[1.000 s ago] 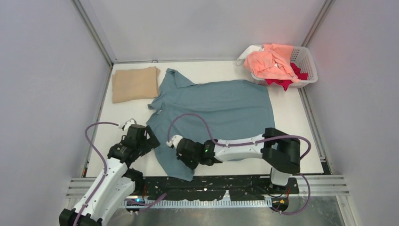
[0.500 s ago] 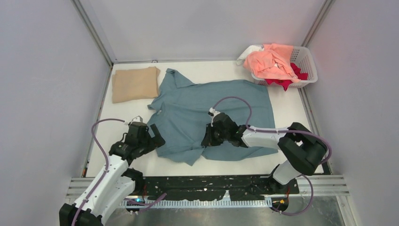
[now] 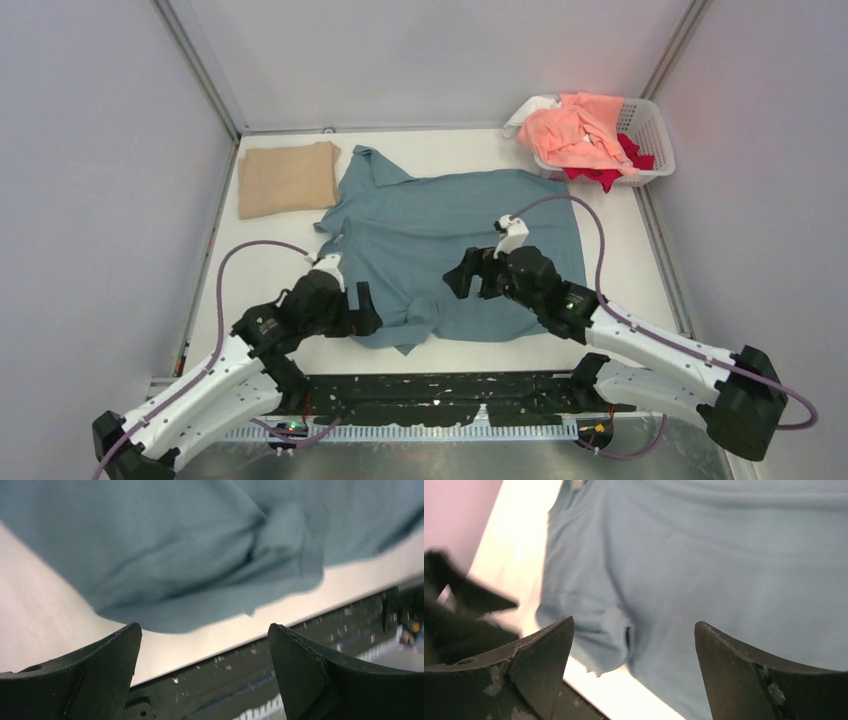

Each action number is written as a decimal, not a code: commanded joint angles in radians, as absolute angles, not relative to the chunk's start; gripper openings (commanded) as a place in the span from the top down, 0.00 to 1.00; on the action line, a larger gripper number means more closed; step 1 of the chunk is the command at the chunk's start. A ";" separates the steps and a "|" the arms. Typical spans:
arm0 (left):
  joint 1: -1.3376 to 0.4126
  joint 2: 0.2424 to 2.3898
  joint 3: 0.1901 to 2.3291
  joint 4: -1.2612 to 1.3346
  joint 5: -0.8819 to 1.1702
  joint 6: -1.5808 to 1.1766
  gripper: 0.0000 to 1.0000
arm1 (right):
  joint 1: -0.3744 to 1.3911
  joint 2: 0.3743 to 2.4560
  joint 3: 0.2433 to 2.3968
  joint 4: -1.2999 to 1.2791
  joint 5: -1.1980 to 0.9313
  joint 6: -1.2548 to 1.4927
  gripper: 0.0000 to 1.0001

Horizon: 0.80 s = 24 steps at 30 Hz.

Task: Fold and stack the t-shirts
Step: Flatten out the tshirt, then grab the side of the flattened tshirt closest away from the robot with both arms

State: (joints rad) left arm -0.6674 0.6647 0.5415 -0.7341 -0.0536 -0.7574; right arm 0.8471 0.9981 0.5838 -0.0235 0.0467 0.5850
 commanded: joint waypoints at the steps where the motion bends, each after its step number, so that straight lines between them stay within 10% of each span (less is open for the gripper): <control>1: -0.923 0.676 0.576 -0.736 -0.053 -0.761 0.00 | 0.820 0.846 0.538 -0.200 0.415 0.600 0.05; 5: -1.192 0.841 0.592 -0.620 -0.095 -0.805 0.00 | 0.780 0.772 0.529 -0.281 0.506 0.618 0.05; 15: -1.244 1.176 0.692 -0.502 -0.249 -0.820 0.17 | 0.680 0.729 0.513 -0.366 0.578 0.648 0.05; 24: -1.244 1.317 0.720 -0.470 -0.189 -0.798 0.51 | 0.537 0.723 0.518 -0.382 0.573 0.633 0.05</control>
